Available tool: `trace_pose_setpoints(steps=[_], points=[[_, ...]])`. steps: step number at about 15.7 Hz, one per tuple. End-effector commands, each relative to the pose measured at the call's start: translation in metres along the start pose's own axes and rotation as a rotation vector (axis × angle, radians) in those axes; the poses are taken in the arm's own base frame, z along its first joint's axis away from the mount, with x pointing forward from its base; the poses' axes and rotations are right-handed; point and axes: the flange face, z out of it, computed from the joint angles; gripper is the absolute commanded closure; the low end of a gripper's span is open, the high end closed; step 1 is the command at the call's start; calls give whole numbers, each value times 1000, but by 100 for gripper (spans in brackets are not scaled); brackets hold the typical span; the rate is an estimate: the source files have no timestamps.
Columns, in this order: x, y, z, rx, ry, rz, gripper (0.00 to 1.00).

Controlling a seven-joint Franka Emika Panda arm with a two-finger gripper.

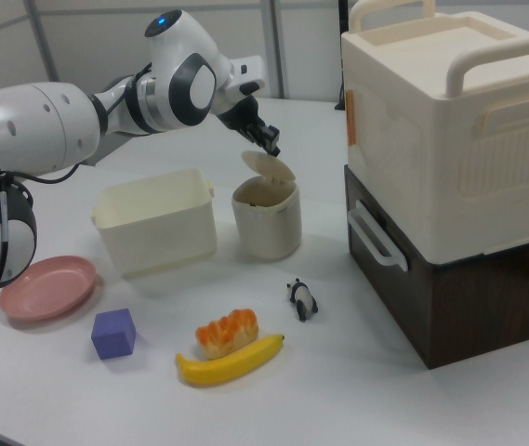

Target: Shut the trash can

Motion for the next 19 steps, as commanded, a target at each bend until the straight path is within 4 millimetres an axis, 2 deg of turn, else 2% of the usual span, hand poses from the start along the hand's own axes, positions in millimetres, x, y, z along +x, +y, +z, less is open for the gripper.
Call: trace_pose_setpoints(steps=[1, 5, 7, 12, 19], points=[[-13, -7, -7, -38, -89, -32, 100], [-24, -11, -19, -57, -181, -71, 100], [-27, -12, -18, -60, -194, -75, 100], [-45, -8, 7, -75, -251, -113, 100], [-59, -5, 25, -87, -290, -123, 100]])
